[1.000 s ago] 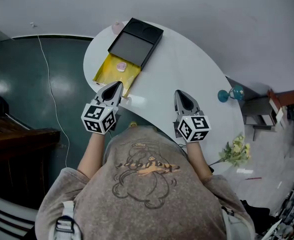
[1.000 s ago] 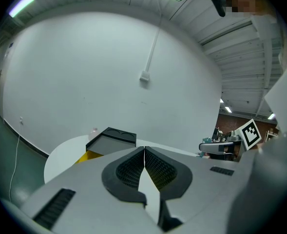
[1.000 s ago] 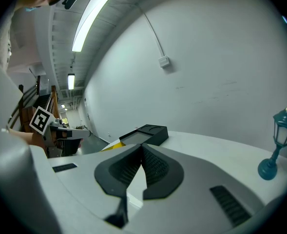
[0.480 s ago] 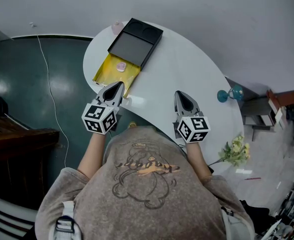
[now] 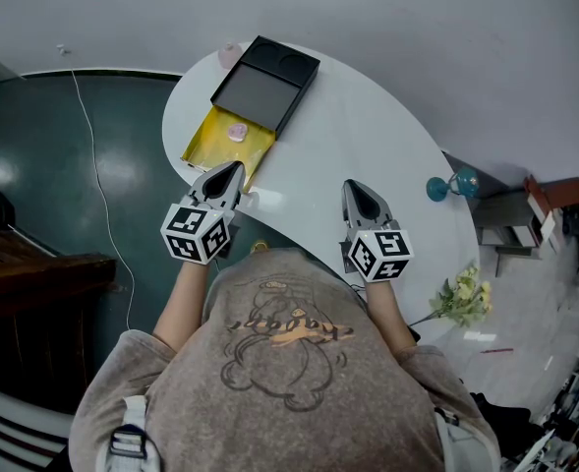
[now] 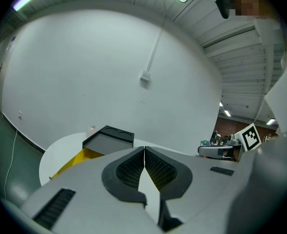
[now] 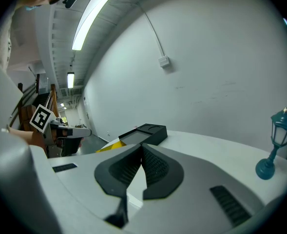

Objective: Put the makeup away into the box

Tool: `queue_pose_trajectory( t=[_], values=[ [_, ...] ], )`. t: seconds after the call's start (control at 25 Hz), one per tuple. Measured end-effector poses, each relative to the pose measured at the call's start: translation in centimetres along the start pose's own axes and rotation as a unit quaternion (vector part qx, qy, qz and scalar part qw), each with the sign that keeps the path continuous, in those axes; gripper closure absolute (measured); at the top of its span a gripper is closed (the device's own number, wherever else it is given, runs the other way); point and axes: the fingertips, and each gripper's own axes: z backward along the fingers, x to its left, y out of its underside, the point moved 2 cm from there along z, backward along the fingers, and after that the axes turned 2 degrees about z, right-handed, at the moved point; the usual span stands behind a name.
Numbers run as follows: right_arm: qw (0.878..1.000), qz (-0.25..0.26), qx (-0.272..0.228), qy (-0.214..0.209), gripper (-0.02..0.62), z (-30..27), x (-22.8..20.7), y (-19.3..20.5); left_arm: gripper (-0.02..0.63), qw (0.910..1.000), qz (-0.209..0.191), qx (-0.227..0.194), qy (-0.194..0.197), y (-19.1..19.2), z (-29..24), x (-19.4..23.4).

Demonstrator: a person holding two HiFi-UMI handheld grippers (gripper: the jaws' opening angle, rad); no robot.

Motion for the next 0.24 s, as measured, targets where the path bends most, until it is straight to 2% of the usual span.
queue_pose_trajectory(
  t=[0.24],
  values=[
    [1.0,0.0,0.0,0.002,0.592,0.09,0.01,0.15,0.581,1.0,0.001,0.001,0.004,0.16,-0.04,-0.01]
  ],
)
